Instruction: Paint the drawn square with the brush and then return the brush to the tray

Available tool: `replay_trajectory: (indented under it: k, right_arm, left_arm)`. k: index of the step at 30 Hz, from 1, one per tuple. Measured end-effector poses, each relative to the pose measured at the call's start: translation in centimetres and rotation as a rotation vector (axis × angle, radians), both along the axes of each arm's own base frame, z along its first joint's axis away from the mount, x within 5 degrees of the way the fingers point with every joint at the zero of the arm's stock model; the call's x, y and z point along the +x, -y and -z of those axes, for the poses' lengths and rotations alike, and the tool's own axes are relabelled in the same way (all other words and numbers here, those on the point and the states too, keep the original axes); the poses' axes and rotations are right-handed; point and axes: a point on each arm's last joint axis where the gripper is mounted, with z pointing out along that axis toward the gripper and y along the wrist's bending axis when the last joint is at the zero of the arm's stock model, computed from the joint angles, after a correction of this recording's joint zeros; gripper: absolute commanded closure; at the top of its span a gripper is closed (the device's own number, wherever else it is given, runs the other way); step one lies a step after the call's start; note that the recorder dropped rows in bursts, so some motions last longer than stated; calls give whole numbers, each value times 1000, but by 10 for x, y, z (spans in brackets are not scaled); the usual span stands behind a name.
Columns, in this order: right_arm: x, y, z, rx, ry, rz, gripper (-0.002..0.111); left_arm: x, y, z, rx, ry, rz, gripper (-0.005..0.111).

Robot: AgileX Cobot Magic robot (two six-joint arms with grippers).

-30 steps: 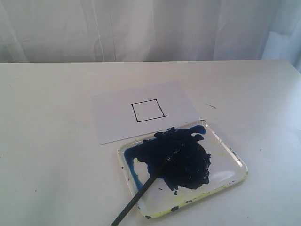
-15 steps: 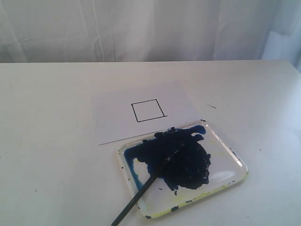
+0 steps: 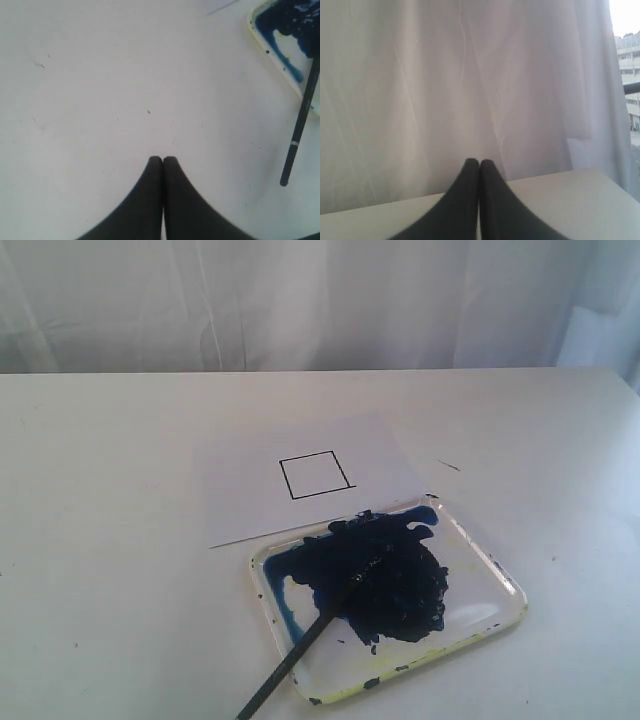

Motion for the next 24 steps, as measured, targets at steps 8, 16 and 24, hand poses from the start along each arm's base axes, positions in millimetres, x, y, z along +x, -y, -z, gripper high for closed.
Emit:
replay_trajectory:
  k: [8, 16, 24]
  right_arm:
    - [-10, -1, -42, 45, -52, -22, 108]
    - [10, -2, -79, 39, -270, -28, 108]
    - [67, -5, -110, -14, -528, -29, 108]
  left_arm:
    - [45, 13, 20, -100, -108, 27, 107]
    - [60, 19, 22, -124, -224, 81, 107]
    - [61, 20, 22, -116, -209, 122, 107]
